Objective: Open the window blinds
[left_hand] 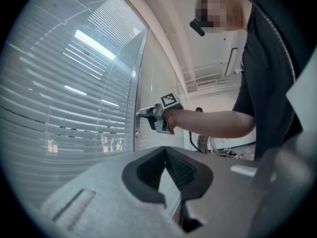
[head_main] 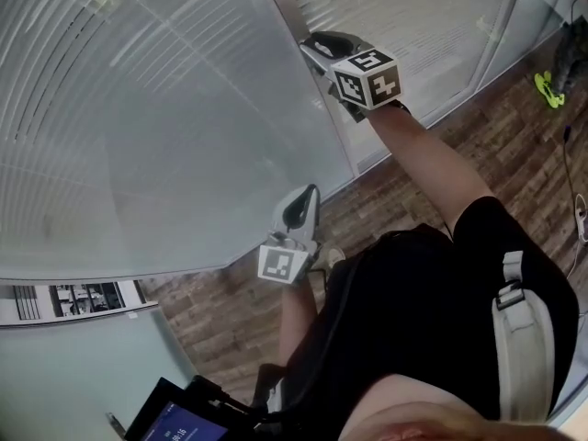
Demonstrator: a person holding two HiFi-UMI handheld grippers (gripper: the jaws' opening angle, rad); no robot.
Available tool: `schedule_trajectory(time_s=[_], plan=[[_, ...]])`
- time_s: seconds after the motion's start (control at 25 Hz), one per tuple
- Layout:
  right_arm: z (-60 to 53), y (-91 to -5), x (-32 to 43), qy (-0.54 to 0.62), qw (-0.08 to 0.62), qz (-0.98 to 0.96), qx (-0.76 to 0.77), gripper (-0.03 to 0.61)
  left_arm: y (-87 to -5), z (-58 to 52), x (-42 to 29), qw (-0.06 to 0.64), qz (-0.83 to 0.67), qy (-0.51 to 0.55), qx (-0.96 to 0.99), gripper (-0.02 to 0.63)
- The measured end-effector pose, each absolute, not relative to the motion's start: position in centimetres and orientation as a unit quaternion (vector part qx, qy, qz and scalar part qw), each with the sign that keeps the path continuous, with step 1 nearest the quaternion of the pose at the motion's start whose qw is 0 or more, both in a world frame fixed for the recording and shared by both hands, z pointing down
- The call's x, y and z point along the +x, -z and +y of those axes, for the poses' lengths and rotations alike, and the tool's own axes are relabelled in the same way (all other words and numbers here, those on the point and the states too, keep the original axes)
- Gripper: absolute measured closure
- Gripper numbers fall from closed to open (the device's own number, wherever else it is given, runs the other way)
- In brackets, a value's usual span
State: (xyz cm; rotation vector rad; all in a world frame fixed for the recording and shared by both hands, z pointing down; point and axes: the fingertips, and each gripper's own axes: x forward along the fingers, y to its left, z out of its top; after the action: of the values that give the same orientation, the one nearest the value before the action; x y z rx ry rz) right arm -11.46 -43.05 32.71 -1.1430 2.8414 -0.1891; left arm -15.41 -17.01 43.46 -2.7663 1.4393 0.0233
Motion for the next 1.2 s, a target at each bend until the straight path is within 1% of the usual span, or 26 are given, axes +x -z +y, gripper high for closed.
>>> schedule_trajectory(time_s=[0.12, 0.32, 0.68, 1.0, 1.04, 1.08, 1.12, 1.2], plan=[[-42.9, -32.9, -11.2, 0.101, 0.063, 0.922, -0.369, 0.448, -43.8, -16.9, -15.6, 0.01, 0.457, -0.007, -0.889, 0.611], [-42.9, -32.7, -11.2, 0.109, 0.074, 0.916, -0.379, 0.449, -43.6, -17.3, -15.6, 0.009, 0.441, -0.005, -0.897, 0.611], [-43.3, -32.6, -11.6, 0.091, 0.053, 0.914, -0.392, 0.453, -43.0, -18.8, -16.3, 0.009, 0.405, 0.001, -0.914, 0.611], [-42.9, -32.4, -11.2, 0.088, 0.056, 0.914, -0.392, 0.446, -42.9, -19.3, -15.7, 0.013, 0.371, 0.001, -0.928, 0.611], [-42.8, -32.7, -11.2, 0.087, 0.05, 0.916, -0.387, 0.435, -43.1, -19.4, -15.6, 0.011, 0.367, 0.001, -0.93, 0.611], [-42.7, -33.0, -11.3, 0.079, 0.037, 0.92, -0.381, 0.367, -43.2, -19.6, -15.5, 0.009, 0.363, 0.002, -0.932, 0.611], [-42.4, -33.1, -11.3, 0.058, 0.017, 0.925, -0.374, 0.321, -43.3, -19.8, -15.4, 0.008, 0.359, 0.003, -0.933, 0.611], [-41.7, -33.0, -11.3, -0.025, -0.044, 0.928, -0.369, 0.31, -43.5, -20.4, -15.4, 0.006, 0.355, 0.005, -0.935, 0.611]])
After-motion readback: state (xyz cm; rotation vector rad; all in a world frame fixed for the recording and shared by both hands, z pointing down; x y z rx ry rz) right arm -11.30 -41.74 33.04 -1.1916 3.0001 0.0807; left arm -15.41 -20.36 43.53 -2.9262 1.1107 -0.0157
